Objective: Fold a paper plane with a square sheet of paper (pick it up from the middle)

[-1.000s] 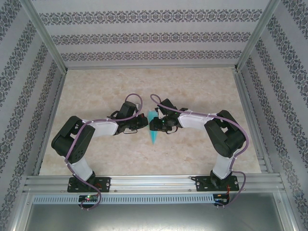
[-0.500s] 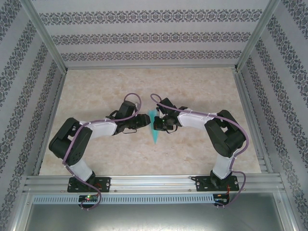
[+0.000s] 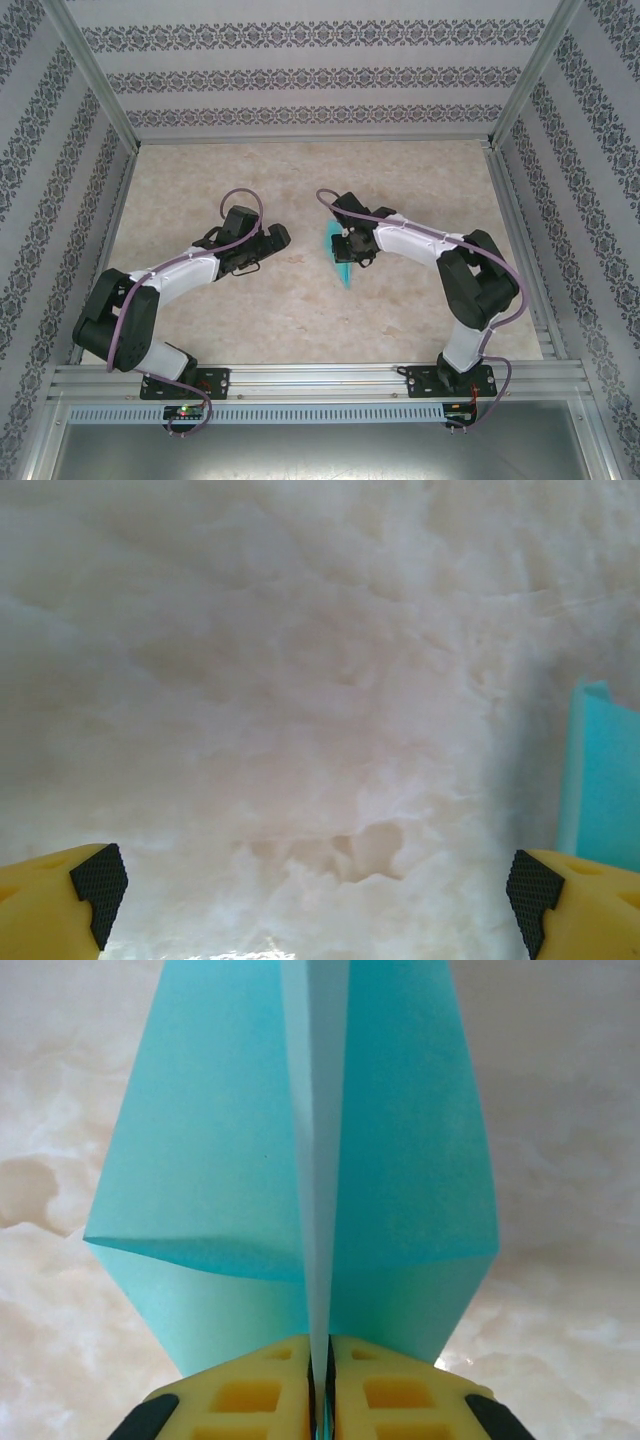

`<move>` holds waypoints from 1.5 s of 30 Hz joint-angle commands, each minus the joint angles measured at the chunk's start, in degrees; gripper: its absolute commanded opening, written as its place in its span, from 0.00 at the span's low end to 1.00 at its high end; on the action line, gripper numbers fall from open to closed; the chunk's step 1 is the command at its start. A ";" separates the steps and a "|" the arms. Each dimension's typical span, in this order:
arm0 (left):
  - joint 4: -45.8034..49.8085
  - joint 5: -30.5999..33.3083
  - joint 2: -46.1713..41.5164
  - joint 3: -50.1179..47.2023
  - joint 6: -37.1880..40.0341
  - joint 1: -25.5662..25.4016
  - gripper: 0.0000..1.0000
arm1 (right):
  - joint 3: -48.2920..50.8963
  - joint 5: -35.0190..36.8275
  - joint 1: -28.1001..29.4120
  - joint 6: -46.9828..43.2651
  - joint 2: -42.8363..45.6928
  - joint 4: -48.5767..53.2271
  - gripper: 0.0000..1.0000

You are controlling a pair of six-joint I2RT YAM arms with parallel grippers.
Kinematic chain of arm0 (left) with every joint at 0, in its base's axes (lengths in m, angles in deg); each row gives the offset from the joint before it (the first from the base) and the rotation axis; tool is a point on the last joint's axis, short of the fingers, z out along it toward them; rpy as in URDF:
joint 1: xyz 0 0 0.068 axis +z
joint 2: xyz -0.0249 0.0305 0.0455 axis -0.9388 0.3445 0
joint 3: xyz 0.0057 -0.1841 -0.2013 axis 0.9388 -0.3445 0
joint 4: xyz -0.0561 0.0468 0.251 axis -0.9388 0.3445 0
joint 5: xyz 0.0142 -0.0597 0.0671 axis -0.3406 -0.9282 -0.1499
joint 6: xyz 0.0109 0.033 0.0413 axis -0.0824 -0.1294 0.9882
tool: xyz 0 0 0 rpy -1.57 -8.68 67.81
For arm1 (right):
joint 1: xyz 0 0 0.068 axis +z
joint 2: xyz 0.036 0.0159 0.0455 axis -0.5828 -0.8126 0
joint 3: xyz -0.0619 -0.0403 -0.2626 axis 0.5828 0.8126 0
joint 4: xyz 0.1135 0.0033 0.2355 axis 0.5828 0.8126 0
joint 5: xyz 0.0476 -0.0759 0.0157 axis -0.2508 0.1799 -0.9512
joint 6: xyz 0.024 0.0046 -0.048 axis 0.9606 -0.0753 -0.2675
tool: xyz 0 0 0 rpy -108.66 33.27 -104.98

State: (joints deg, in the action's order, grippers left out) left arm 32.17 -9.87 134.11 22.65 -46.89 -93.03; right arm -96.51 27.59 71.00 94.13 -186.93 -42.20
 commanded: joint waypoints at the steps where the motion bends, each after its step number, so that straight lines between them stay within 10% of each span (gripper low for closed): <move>1: 3.82 3.06 -0.95 -0.27 -0.03 0.38 1.00 | -2.09 2.77 -0.15 -1.03 -2.76 3.34 0.15; 24: 4.00 2.09 1.49 0.06 0.30 0.41 1.00 | -3.44 3.85 0.81 0.97 -8.89 1.68 0.10; 45: 6.28 2.31 0.82 1.46 1.23 0.50 1.00 | -29.21 3.22 -6.15 -4.10 -23.07 4.36 0.13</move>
State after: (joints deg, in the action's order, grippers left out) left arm 36.52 -8.67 135.14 22.67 -46.63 -93.00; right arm -123.68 30.71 65.06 91.03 -208.90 -40.43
